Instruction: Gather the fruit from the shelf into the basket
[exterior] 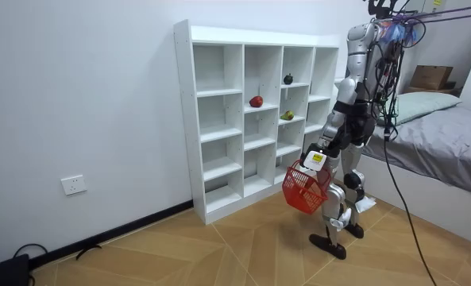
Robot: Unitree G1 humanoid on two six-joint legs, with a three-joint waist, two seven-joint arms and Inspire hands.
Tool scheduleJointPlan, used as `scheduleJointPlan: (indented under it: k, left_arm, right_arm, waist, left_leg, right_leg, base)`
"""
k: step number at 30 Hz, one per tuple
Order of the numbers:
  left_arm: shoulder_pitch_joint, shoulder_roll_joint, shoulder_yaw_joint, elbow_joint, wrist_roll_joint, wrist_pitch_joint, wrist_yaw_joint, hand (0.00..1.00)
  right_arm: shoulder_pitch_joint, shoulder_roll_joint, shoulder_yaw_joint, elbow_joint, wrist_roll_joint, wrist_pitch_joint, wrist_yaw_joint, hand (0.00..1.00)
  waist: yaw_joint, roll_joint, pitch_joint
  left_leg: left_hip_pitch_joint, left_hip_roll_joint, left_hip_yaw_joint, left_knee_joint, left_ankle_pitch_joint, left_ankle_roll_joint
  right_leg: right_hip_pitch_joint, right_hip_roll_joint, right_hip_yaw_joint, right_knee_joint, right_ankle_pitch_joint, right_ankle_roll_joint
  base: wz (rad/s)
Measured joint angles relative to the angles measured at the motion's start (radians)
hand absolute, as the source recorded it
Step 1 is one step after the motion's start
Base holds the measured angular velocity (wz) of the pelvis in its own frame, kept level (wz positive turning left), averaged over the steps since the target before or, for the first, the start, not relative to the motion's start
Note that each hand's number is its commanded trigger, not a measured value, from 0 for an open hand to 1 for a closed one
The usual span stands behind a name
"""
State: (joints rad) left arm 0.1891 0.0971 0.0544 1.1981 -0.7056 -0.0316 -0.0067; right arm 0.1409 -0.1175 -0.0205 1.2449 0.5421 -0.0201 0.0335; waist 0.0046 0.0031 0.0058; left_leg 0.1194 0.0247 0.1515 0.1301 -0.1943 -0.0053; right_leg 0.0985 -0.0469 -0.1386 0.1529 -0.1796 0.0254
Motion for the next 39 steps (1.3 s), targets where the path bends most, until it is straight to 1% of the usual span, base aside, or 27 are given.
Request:
scheduleJointPlan:
  k: [9,17,20,22,26,28,29,30,31,32,33,35,36,37,38,39]
  left_arm:
    - [0.001,-0.001,-0.002,0.0,0.001,0.0,0.0,1.0]
    - [0.009,-0.002,0.001,0.0,-0.008,0.0,0.0,1.0]
    - [0.018,-0.003,0.003,-0.003,-0.007,-0.004,0.004,1.0]
    - [0.025,-0.003,0.011,-0.022,-0.009,-0.005,0.015,1.0]
    - [0.03,0.007,0.023,-0.032,-0.004,-0.015,0.035,1.0]
    - [0.025,0.008,0.032,-0.031,0.0,-0.019,0.041,1.0]
    - [0.02,0.007,0.047,-0.031,0.004,-0.021,0.042,1.0]
    - [0.016,0.008,0.058,-0.031,0.023,-0.022,0.044,1.0]
    - [0.014,0.007,0.064,-0.031,0.035,-0.022,0.046,1.0]
    - [0.012,0.007,0.064,-0.031,0.049,-0.021,0.049,1.0]
    - [0.011,0.006,0.064,-0.031,0.05,-0.021,0.053,1.0]
    - [0.002,0.007,0.063,-0.031,0.05,-0.021,0.057,1.0]
    - [0.001,0.007,0.063,-0.03,0.051,-0.02,0.058,1.0]
    - [-0.001,0.007,0.063,-0.03,0.05,-0.02,0.059,1.0]
    - [-0.004,0.007,0.06,-0.032,0.051,-0.02,0.062,1.0]
    - [-0.003,0.006,0.059,-0.032,0.053,-0.02,0.062,1.0]
  right_arm:
    - [0.0,0.005,0.0,-0.001,-0.002,0.0,-0.009,0.0]
    - [0.0,0.005,-0.004,-0.004,0.047,0.0,-0.027,0.0]
    - [0.0,0.007,-0.044,-0.009,0.047,-0.001,-0.051,0.0]
    - [-0.001,0.006,-0.071,-0.031,0.052,-0.002,-0.081,0.0]
    - [0.0,-0.001,-0.123,-0.132,0.054,-0.013,-0.169,0.0]
    - [-0.001,-0.001,-0.144,-0.202,0.045,-0.016,-0.213,0.0]
    - [-0.003,-0.001,-0.161,-0.245,0.028,-0.024,-0.242,0.0]
    - [-0.006,-0.004,-0.164,-0.287,-0.01,-0.032,-0.274,0.0]
    - [-0.002,-0.003,-0.166,-0.321,-0.04,-0.032,-0.294,0.0]
    - [0.008,-0.002,-0.166,-0.41,-0.095,-0.032,-0.337,0.0]
    - [0.02,-0.001,-0.165,-0.511,-0.137,-0.034,-0.377,0.0]
    - [0.022,-0.001,-0.161,-0.618,-0.197,-0.047,-0.438,0.0]
    - [0.022,-0.001,-0.161,-0.677,-0.234,-0.05,-0.474,0.0]
    - [0.02,-0.002,-0.159,-0.697,-0.259,-0.056,-0.491,0.0]
    - [0.021,-0.002,-0.154,-0.744,-0.315,-0.058,-0.525,0.0]
    - [0.022,-0.002,-0.146,-0.789,-0.36,-0.058,-0.557,0.0]
  waist:
    - [0.0,-0.004,-0.0003]
    - [-0.002,-0.001,-0.0006]
    - [-0.01,-0.002,-0.0009]
    - [-0.019,-0.006,-0.0037]
    - [-0.033,-0.011,-0.0052]
    - [-0.032,-0.013,-0.0055]
    - [-0.032,-0.016,-0.006]
    - [-0.03,-0.02,-0.0054]
    - [-0.028,-0.022,-0.005]
    - [-0.024,-0.023,-0.0049]
    - [-0.025,-0.024,-0.0046]
    - [-0.025,-0.03,-0.0062]
    - [-0.024,-0.033,-0.0049]
    - [-0.022,-0.034,-0.0045]
    - [-0.018,-0.04,-0.0067]
    - [-0.015,-0.039,-0.0071]
  left_leg:
    - [-0.003,0.0,0.0,0.0,0.0,0.0]
    - [-0.001,0.0,-0.001,0.003,-0.001,0.0]
    - [-0.004,0.0,-0.004,0.004,-0.001,0.0]
    - [-0.005,0.0,-0.004,0.004,-0.001,0.0]
    - [-0.005,-0.001,-0.002,0.003,-0.001,0.0]
    - [-0.004,-0.001,-0.001,0.004,-0.001,0.0]
    - [-0.004,-0.001,0.001,0.004,-0.001,0.0]
    - [-0.004,-0.001,0.001,0.005,-0.001,0.001]
    - [-0.004,-0.001,0.003,0.005,-0.001,0.001]
    - [-0.003,-0.001,0.008,0.005,-0.001,0.001]
    - [-0.003,-0.001,0.01,0.005,-0.001,0.001]
    - [-0.002,-0.001,0.011,0.005,-0.001,0.001]
    - [-0.002,-0.001,0.011,0.005,-0.001,0.001]
    - [-0.002,-0.001,0.011,0.005,-0.001,0.001]
    - [-0.003,-0.001,0.012,0.005,-0.001,0.001]
    - [-0.004,0.0,0.014,0.005,-0.001,0.001]
  right_leg:
    - [-0.002,0.0,-0.001,-0.001,0.0,0.0]
    - [0.001,0.0,-0.001,0.0,0.0,0.0]
    - [-0.001,-0.001,-0.007,-0.001,0.0,0.0]
    - [-0.002,-0.001,-0.009,-0.001,0.0,0.0]
    - [-0.002,-0.001,-0.003,0.0,0.0,0.0]
    - [-0.003,-0.001,-0.002,0.002,0.0,0.0]
    - [-0.008,-0.001,-0.001,0.006,0.0,0.0]
    - [-0.013,-0.001,-0.001,0.009,0.0,0.0]
    - [-0.015,-0.001,0.0,0.012,0.0,0.001]
    - [-0.018,-0.001,0.005,0.015,-0.001,0.001]
    - [-0.018,-0.001,0.013,0.016,-0.001,0.001]
    - [-0.016,-0.001,0.014,0.016,-0.001,0.001]
    - [-0.016,-0.001,0.013,0.017,0.0,0.0]
    - [-0.016,-0.001,0.013,0.017,0.0,0.0]
    - [-0.018,-0.001,0.012,0.018,0.0,0.0]
    - [-0.019,0.0,0.01,0.018,0.0,0.0]
  base:
    - [0.0]
    - [0.0]
    - [0.0]
    - [0.0]
    - [0.0]
    - [-0.02]
    - [-0.05]
    - [-0.05]
    - [-0.08]
    - [-0.11]
    - [-0.11]
    - [-0.02]
    - [0.0]
    - [0.0]
    - [0.0]
    - [0.0]
